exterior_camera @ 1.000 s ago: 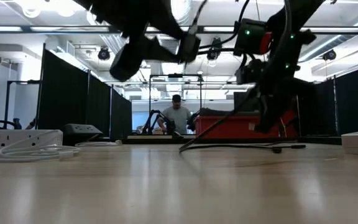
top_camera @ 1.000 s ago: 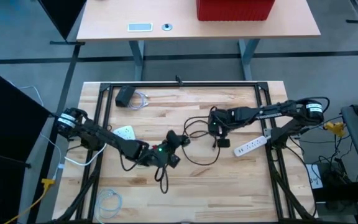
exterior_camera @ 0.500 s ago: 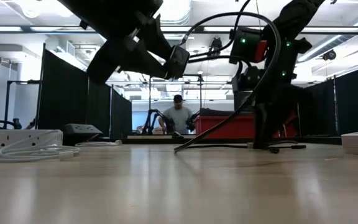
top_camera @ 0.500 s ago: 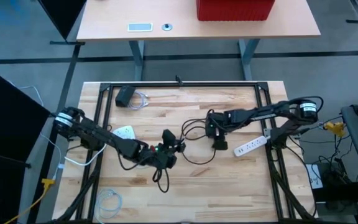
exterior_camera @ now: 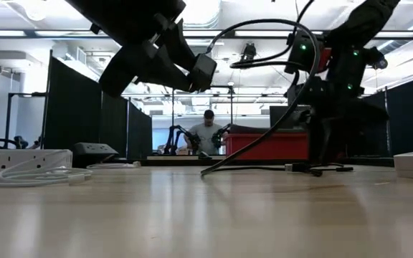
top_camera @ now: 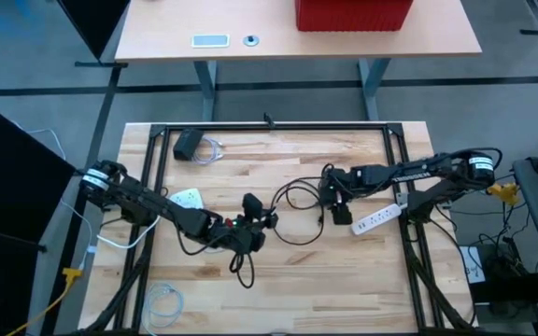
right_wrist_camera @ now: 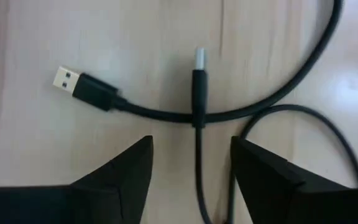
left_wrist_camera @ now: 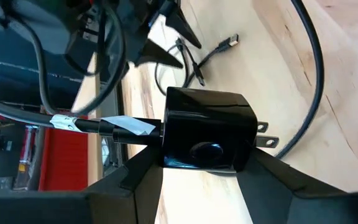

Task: Insert USB
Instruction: Insert the black charger cable into the black charger adapter

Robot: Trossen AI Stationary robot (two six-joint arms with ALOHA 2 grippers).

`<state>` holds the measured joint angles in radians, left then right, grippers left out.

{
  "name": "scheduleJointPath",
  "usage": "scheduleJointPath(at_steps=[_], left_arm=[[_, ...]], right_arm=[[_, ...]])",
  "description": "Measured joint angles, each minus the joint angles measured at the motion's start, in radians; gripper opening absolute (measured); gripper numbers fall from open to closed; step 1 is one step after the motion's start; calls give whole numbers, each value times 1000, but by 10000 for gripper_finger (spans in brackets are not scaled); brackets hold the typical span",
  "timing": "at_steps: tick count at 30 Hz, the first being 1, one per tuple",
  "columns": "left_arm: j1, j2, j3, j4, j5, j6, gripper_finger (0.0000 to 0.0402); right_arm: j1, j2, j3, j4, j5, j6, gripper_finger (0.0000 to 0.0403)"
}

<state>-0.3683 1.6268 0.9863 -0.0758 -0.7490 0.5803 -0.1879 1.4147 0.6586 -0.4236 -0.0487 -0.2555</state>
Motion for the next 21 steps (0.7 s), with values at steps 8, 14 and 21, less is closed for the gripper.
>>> scheduleJointPath(at_steps=[8, 14, 21], left_arm=[[0, -4, 0, -16, 0, -23, 173], [1, -4, 0, -16, 0, -23, 173], [1, -4, 0, -18, 33, -42, 173]], right_arm=[[0, 9, -15, 32, 14, 28, 110], [0, 37, -20, 43, 15, 28, 52], [0, 31, -19, 34, 33, 76, 4]])
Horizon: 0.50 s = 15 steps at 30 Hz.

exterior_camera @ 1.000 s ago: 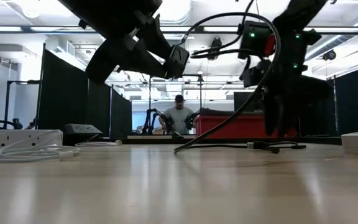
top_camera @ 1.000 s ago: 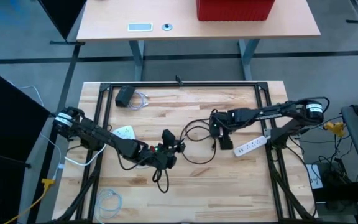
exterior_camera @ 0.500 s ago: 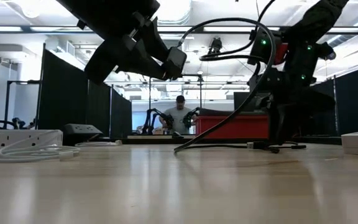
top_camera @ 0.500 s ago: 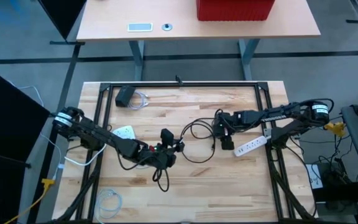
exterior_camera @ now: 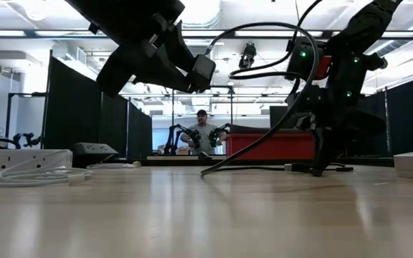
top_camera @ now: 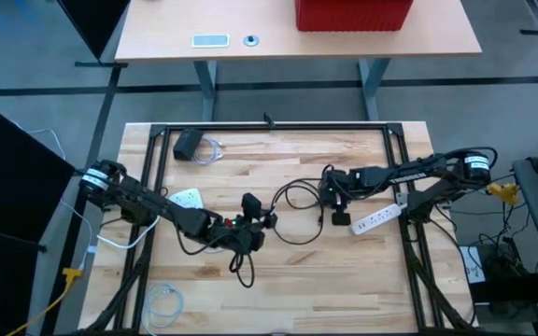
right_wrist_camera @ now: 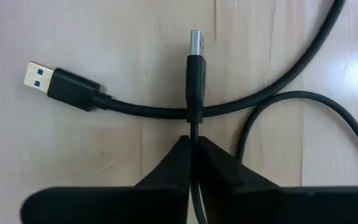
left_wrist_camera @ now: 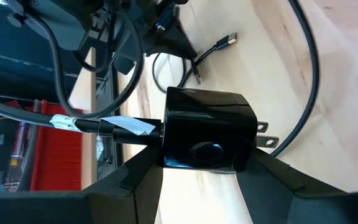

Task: Insert USB
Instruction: Insert the black charger cable into the black charger adapter

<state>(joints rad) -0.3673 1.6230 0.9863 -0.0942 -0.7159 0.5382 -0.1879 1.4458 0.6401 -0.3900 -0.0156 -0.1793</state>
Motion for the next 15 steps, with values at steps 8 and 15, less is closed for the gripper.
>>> scheduleJointPath(at_steps=[8, 15], left_arm=[[29, 0, 0, -52, 208, -62, 173], [103, 0, 0, -46, 420, -51, 173]], right_arm=[[0, -71, 205, -446, 37, 196, 1], [2, -77, 530, -905, 8, 309, 1]])
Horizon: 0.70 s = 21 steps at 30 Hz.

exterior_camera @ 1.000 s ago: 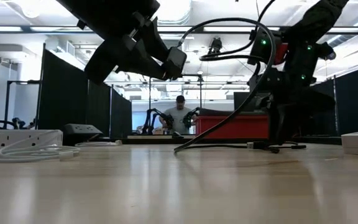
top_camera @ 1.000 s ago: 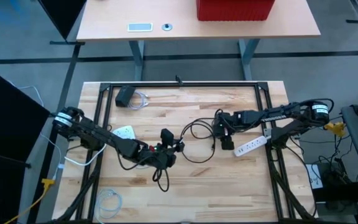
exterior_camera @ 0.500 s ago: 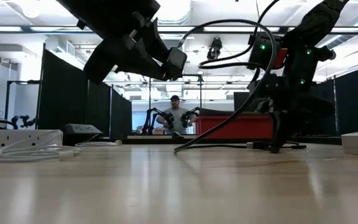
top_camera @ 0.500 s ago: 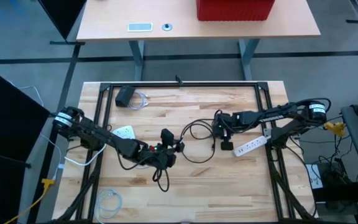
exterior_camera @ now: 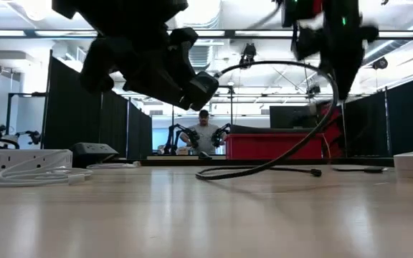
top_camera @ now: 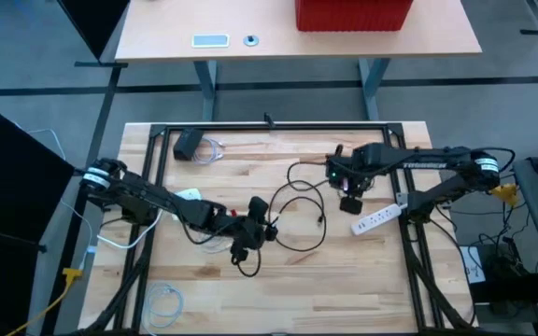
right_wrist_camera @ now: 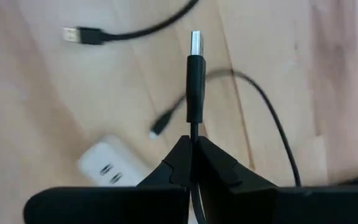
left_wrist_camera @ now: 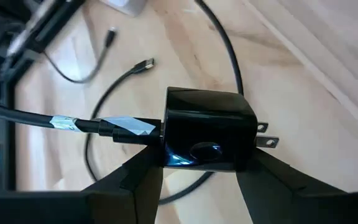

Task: Insert USB
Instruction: Insert the black charger cable into the black charger adapter

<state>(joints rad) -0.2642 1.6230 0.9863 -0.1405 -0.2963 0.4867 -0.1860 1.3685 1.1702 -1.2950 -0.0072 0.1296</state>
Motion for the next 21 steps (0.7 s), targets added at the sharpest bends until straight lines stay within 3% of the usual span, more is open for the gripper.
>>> scheduleJointPath(at_steps=[3, 9, 12, 17, 21], left_arm=[[12, 3, 0, 3, 26, 107, 173], [31, 11, 0, 75, 278, 281, 173], [48, 11, 0, 125, 315, 289, 173], [78, 11, 0, 149, 379, 291, 173], [86, 11, 0, 156, 396, 276, 173]], right_arm=[[5, 0, 132, -61, -65, -6, 1], [48, 19, 328, -52, -255, -20, 0], [96, 56, 355, -53, -278, -2, 0], [171, 146, 356, -23, -443, 1, 0], [209, 194, 356, 11, -497, -34, 0]])
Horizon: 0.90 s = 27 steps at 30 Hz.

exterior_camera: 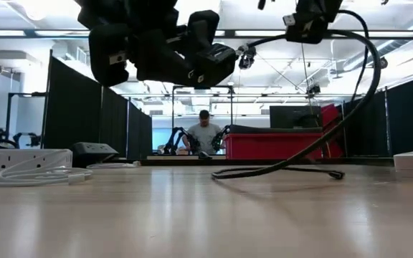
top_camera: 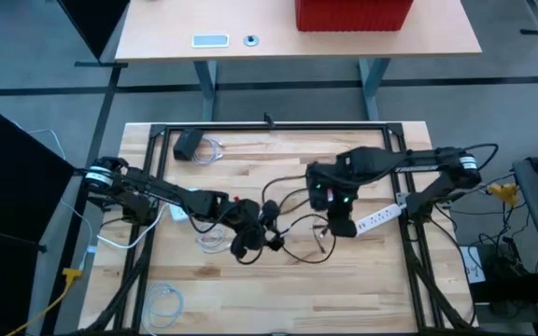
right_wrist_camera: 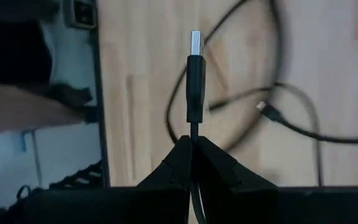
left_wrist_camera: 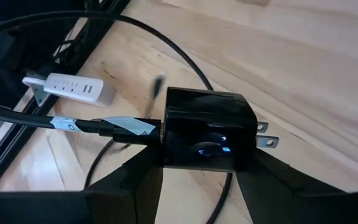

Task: Insert USB
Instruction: Insert the black charger cable into the black charger adapter

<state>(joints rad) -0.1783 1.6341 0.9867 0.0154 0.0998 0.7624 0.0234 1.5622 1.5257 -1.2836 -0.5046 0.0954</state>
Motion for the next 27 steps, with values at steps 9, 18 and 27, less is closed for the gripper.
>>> scheduleJointPath(at_steps=[9, 18, 27], left_arm=[[-2, 1, 0, -19, -6, 2, 173], [-2, 155, 1, -200, -58, -39, 173], [-2, 202, 133, -462, -74, -217, 172]], right_arm=[[7, 11, 0, 140, -53, -5, 0], [2, -86, 3, 87, 105, -28, 0], [2, -109, 1, 88, 166, 9, 0]])
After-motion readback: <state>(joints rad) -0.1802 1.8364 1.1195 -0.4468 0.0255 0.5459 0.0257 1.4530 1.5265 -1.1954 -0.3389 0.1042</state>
